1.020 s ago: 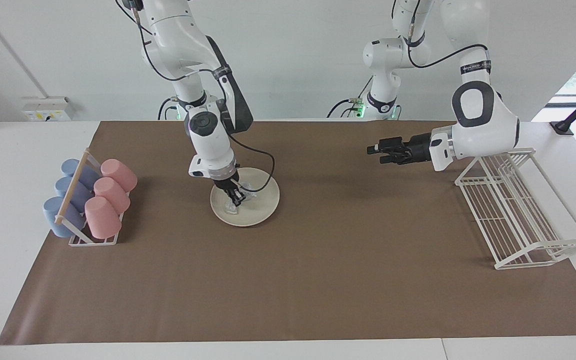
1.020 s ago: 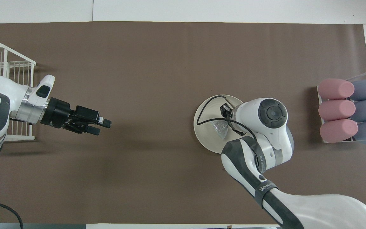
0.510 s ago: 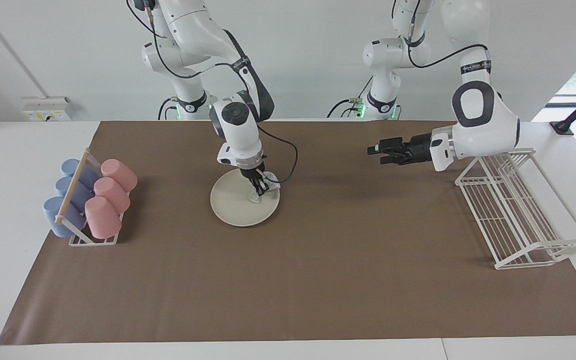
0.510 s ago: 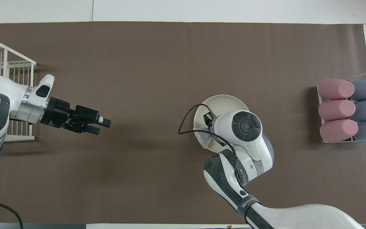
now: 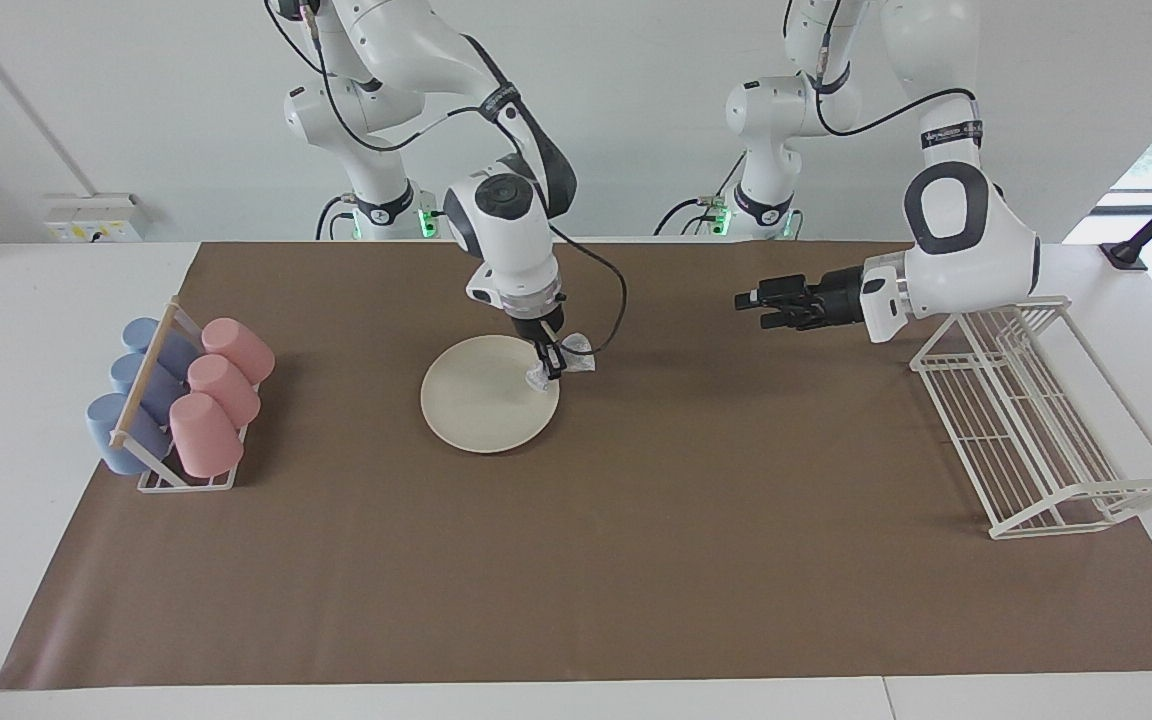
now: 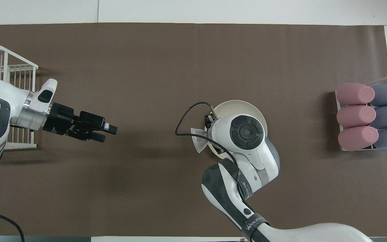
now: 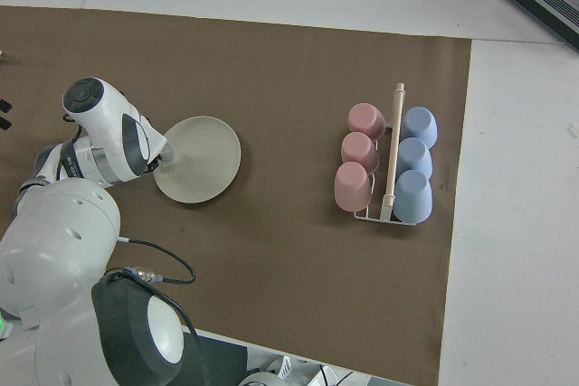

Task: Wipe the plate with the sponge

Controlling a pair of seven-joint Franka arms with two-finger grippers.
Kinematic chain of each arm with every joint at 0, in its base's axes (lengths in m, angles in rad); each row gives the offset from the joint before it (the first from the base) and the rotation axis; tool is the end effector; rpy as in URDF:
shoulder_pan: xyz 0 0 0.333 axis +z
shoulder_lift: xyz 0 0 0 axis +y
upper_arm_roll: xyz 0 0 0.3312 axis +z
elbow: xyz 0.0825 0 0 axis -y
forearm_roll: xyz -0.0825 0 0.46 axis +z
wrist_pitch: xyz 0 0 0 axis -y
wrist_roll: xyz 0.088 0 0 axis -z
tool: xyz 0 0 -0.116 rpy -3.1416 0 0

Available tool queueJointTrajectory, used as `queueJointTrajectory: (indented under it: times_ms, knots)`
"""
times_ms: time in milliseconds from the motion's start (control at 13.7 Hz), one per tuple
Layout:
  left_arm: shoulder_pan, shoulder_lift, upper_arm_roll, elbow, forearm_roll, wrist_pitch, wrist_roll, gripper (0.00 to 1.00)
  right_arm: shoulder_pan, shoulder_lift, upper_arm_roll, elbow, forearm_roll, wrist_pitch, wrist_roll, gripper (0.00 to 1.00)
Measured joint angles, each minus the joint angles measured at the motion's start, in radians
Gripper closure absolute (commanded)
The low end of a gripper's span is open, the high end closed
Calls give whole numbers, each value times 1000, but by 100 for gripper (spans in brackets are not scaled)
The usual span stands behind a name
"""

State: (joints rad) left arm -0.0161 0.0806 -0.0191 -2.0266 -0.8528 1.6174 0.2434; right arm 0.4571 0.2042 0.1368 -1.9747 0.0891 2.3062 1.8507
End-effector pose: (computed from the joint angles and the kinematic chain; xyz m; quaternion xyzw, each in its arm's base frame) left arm 0.5858 -0.1047 0.3816 0.8909 -0.0050 -0.1784 0.4176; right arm 0.5590 0.3777 0.3430 -0.7884 0.6099 0.0238 0.0769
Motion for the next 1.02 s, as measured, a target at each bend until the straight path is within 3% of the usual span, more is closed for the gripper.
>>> queueJointTrajectory:
  times_ms: [219, 437, 728, 1020]
  knots:
    - [-1, 0, -9, -3, -8, 19, 59, 0, 53, 15, 1, 205, -23, -203, 159, 100]
    - [-2, -1, -14, -27, -125, 20, 160, 0, 135, 46, 2, 341, -70, -320, 296, 100]
    - [-2, -20, -14, -47, -244, -56, 218, 0, 157, 60, 2, 380, -72, -343, 350, 100]
    - [-16, -51, -21, -105, -360, -55, 268, 0, 157, 65, 1, 382, -72, -343, 351, 100]
